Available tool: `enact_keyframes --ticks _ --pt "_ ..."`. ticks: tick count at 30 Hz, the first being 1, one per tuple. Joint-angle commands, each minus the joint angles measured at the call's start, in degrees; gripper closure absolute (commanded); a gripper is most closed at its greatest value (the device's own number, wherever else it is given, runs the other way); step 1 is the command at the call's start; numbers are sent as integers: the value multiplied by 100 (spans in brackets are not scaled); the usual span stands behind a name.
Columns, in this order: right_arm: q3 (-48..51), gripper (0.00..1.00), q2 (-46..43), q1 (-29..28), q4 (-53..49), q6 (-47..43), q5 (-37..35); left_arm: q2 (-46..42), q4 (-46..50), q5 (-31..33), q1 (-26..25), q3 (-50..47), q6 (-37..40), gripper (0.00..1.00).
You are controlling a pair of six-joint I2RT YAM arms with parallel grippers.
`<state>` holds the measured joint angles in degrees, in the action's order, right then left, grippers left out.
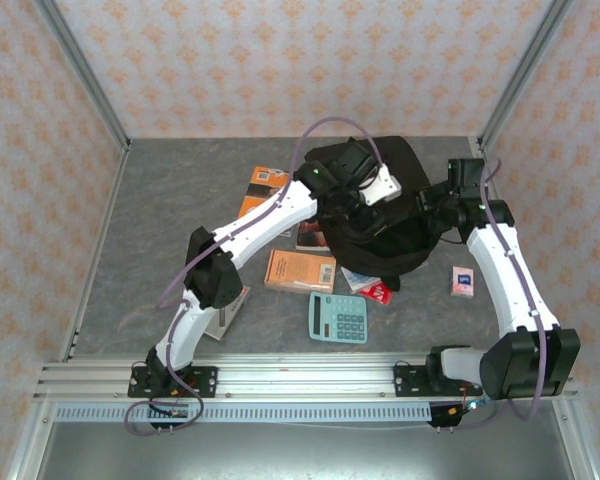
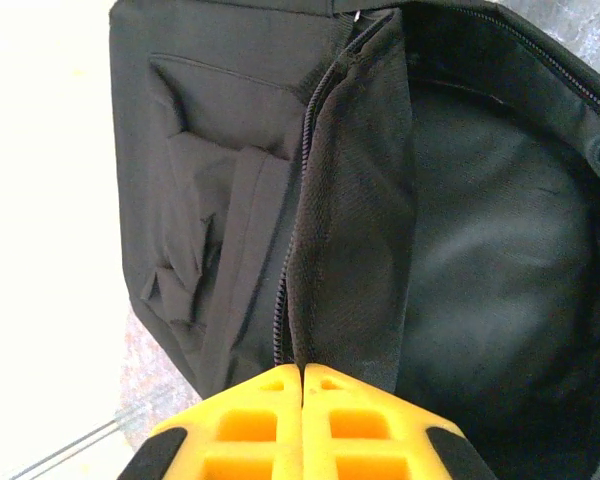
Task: Pack the student bag
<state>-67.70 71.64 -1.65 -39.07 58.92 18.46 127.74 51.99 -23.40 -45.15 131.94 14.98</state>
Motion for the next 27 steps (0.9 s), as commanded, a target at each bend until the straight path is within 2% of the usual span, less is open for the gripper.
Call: enact_keyframes --ticks 1,7,11,19,22,27 --pt "-240 100 -8 134 -30 18 116 -48 300 146 -32 561 11 37" --pt "-158 100 -9 329 95 126 358 199 352 120 -169 962 -127 26" --pt "-138 100 -16 383 139 171 436 409 354 90 -268 1222 -178 25" --pt "-128 100 -16 402 206 243 527 753 357 533 -408 1272 -19 26" --pt "-95 100 -35 402 239 256 551 837 324 738 -417 1311 -22 37" --pt "1 100 -62 403 339 270 551 909 291 785 -418 1467 -21 78"
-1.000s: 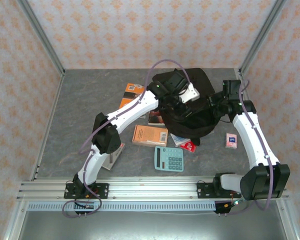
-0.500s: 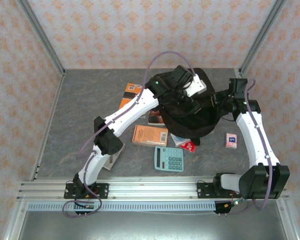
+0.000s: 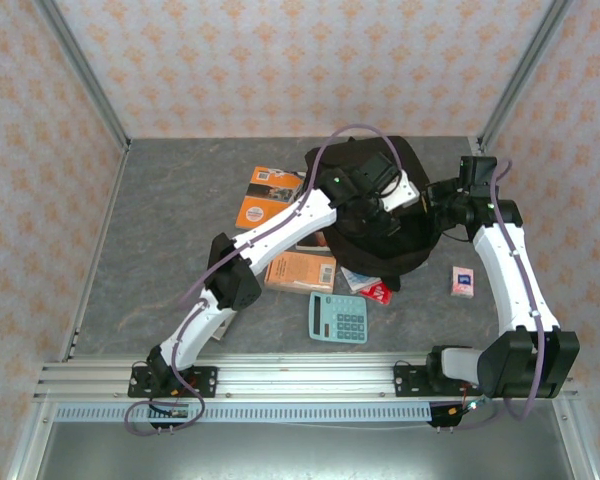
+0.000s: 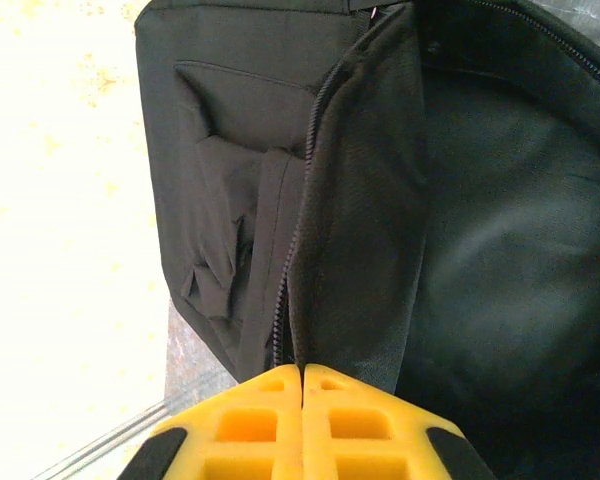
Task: Pack the student bag
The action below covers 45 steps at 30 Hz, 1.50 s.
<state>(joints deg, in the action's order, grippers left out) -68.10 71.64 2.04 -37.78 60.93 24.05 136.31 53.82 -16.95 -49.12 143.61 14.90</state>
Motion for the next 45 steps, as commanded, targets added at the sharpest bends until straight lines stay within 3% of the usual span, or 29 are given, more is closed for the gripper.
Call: enact_keyframes --ticks 1,3,4,8,12,14,16,20,25,31,38,45 --pt "51 100 -62 33 222 45 -6 53 95 109 -20 352 -21 87" --pt "49 100 -68 35 203 -33 -51 51 43 19 -10 457 -63 100" --pt "29 99 -90 33 192 -109 -90 45 -9 6 5 514 -105 100" --pt "-189 56 -349 33 -132 -806 -715 44 -346 -57 211 819 -588 100" --pt "-338 37 -937 33 -661 -1668 -2075 56 -900 -278 711 1225 -1561 100" --pt "-188 35 -1280 33 -704 -1922 -2677 44 -1248 -431 1026 1425 -2122 100" --pt "74 32 -1612 31 -554 -2050 -2815 -3 -1582 -511 1271 1511 -2518 100" --pt "656 32 -2080 33 -77 -2279 -2260 -267 -1910 -496 1598 1636 -2750 100" --pt "1280 34 -2312 33 480 -2313 -1193 -843 -2059 -170 1820 1640 -2453 100" --pt "2021 36 -2013 -13 1502 -1878 9 -1468 -1984 35 2203 1543 -2052 100" --pt "2188 37 -1617 -792 2061 -2002 -92 -2110 -2034 123 2637 1076 -1918 100" --pt "1972 35 -926 -1434 2319 -2259 -21 -2928 -1854 672 3091 411 -1647 100"
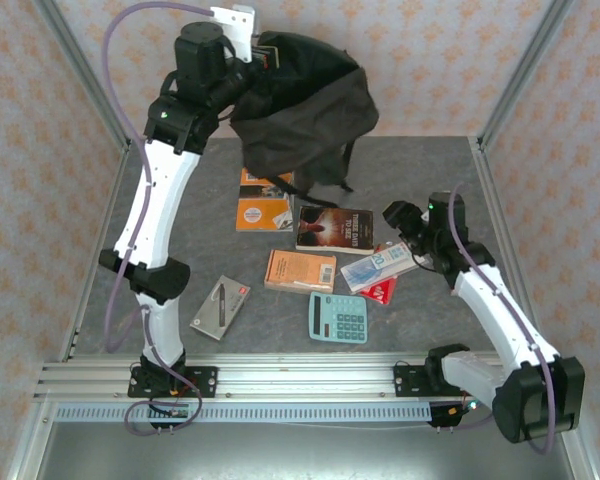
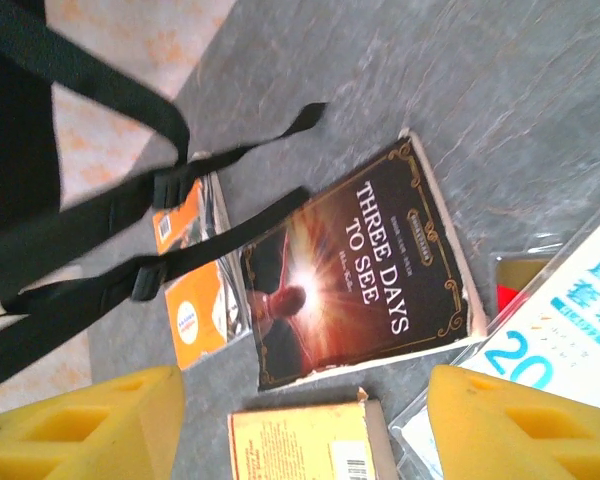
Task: Pack the student bag
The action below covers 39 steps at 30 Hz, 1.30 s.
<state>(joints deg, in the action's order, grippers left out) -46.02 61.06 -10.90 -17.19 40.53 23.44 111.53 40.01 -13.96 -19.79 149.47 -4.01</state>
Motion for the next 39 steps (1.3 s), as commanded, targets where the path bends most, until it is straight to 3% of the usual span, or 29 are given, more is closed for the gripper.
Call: enact_keyframes --ticks 1,9,16,27,30,39 --pt "-241 35 186 -179 282 -245 51 -587 -450 478 221 -318 307 100" --pt "-36 35 480 -201 509 -301 110 -1811 -744 1322 723 -1851 622 100" --pt "155 35 806 -245 819 -238 283 -2574 -1131 1882 1492 -2882 334 100" --pt "254 35 997 -334 961 -300 353 -3385 -1566 2827 1592 -4341 827 100" --pt "282 35 1120 -398 1012 -322 373 -3519 -1278 2764 1593 -4796 478 100" --pt "-157 35 1500 -768 -23 -723 -334 -3515 -1178 1285 1592 -6694 -981 100"
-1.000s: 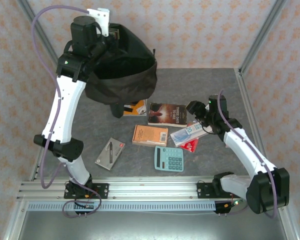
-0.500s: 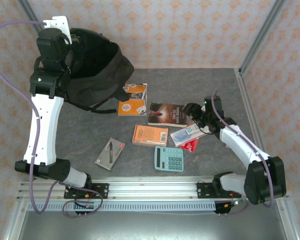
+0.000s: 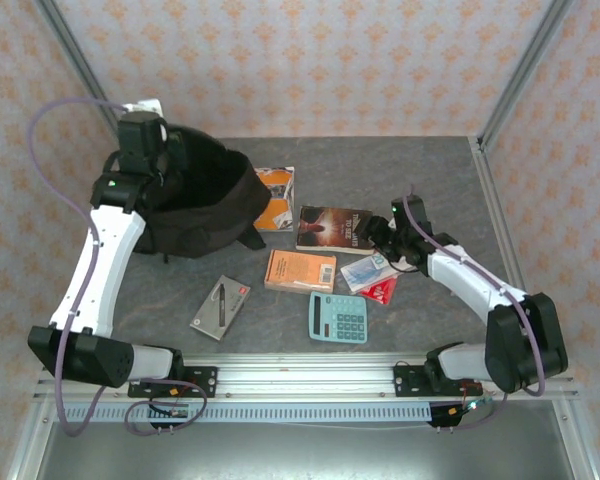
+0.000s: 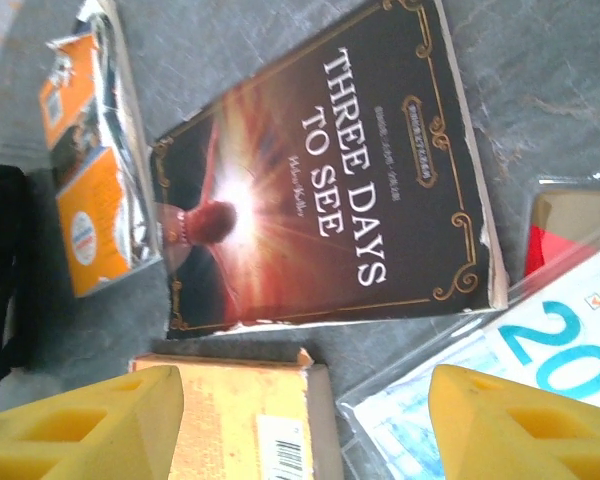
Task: Pack the student bag
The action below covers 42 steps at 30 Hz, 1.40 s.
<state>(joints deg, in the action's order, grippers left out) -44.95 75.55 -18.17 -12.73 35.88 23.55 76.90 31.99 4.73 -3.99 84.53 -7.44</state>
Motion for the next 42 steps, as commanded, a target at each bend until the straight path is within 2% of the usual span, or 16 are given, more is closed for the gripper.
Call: enact_keyframes --ticks 1,5,9,12,16,20,24,28,30,32,36,42 --pt "-336 35 73 -56 -638 -310 -375 -44 -393 -772 12 -309 -746 100" --pt "-594 34 91 -334 -1216 -566 -591 -55 -404 -1267 12 -633 -1088 100" --pt "-1187 34 326 -983 -2366 -721 -1585 -260 -637 -1503 12 -1156 -1541 100" --pt "-1400 38 472 -1437 -2777 -812 -1573 -444 -863 -1514 12 -1540 -1943 100" --pt "-1697 42 680 -2154 -3262 -484 -1876 -445 -1116 -1676 -10 -1720 -2283 100" --pt "-2352 45 1263 -2996 -4035 -62 -2326 -300 -1137 -1830 -49 -1649 -2545 100" --pt "-2831 43 1900 -3604 -4525 475 -2478 -306 -1259 -1861 -67 -1733 -2646 100" --pt "-2897 39 2260 -3834 -4392 400 -2250 -325 -1352 -1907 -67 -1861 -2731 100" --pt "-2899 37 2389 -3986 -4164 76 -1899 -320 -1357 -1907 -67 -1873 -2736 100" --pt "-3021 36 2549 -4157 -4278 46 -1978 -316 -1312 -1868 -67 -1857 -2704 100" --pt "-3362 39 2959 -4211 -5037 876 -2416 -368 -1298 -1717 -67 -1900 -2684 100" --pt "-3436 46 3267 -4370 -5260 1588 -2268 -343 -1257 -1633 -50 -1852 -2648 100"
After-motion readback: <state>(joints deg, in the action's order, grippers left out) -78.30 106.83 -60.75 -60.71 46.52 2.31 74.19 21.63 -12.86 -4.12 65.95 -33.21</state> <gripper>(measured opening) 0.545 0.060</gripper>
